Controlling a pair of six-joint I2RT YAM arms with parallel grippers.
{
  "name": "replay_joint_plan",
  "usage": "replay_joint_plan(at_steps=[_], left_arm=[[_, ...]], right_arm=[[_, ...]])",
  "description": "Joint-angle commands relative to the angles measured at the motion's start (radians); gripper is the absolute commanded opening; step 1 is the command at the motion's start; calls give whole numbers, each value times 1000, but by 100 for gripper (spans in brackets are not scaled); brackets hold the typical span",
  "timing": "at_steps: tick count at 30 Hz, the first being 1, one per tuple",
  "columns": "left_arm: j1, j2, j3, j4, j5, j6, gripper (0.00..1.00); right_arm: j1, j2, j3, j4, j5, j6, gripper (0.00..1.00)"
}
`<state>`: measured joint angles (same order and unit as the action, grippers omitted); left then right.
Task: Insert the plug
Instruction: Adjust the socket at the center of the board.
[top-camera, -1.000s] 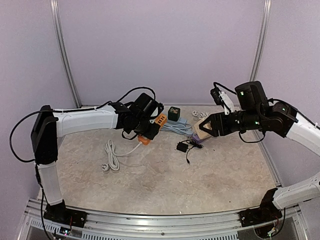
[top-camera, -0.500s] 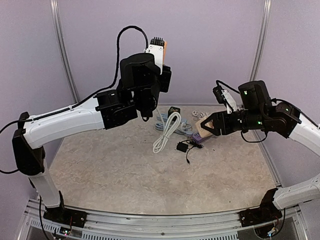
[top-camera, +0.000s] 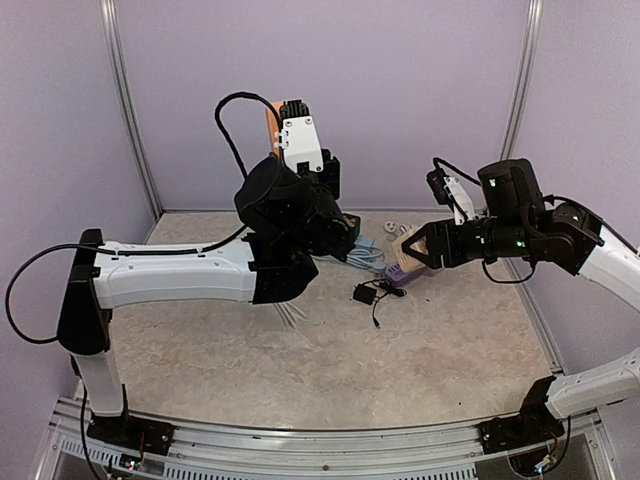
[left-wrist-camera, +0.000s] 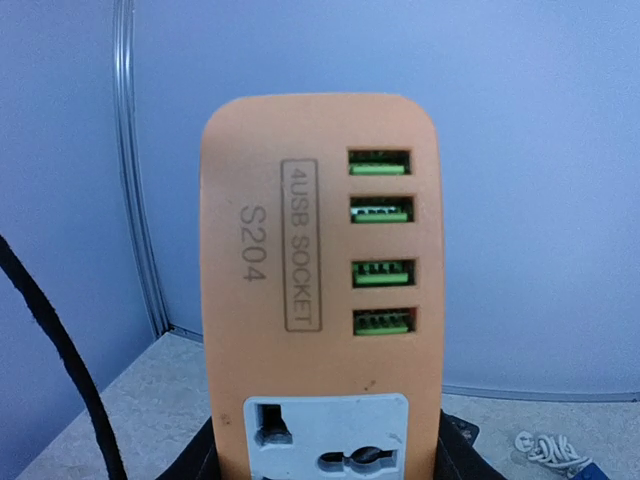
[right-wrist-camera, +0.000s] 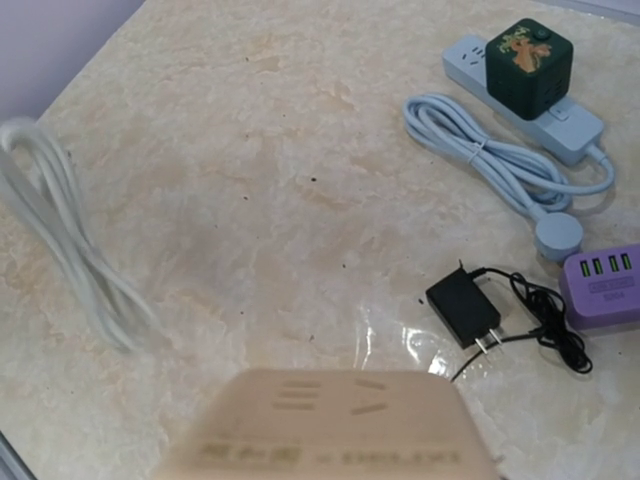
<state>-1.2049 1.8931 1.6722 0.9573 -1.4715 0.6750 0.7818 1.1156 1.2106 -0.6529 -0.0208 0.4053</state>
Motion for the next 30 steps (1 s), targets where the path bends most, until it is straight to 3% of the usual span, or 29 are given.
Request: replay_joint_plan(at_steps=[1, 5, 8, 16, 20, 26, 30], left_arm=[[-14, 90, 97, 229, -4, 160, 0], [-19, 202, 212, 446, -4, 302, 0], [-34, 247, 224, 462, -5, 252, 0], [-91, 242, -158, 463, -6, -17, 0], [-90, 320, -230, 467, -7, -50, 0], [-55, 401, -14, 465, -7, 291, 0], [-33, 366, -16, 463, -7, 459, 0]], right_arm=[[-9, -3, 7, 26, 10, -2, 0], [-9, -12, 18, 16, 28, -6, 0], [-10, 2, 45, -6, 50, -16, 0], [-9, -8, 38, -15, 63, -11, 0], [-9, -8, 9, -5, 71, -5, 0], [-8, 32, 47, -33, 53, -10, 0], [-10, 32, 91, -78, 83, -22, 0]])
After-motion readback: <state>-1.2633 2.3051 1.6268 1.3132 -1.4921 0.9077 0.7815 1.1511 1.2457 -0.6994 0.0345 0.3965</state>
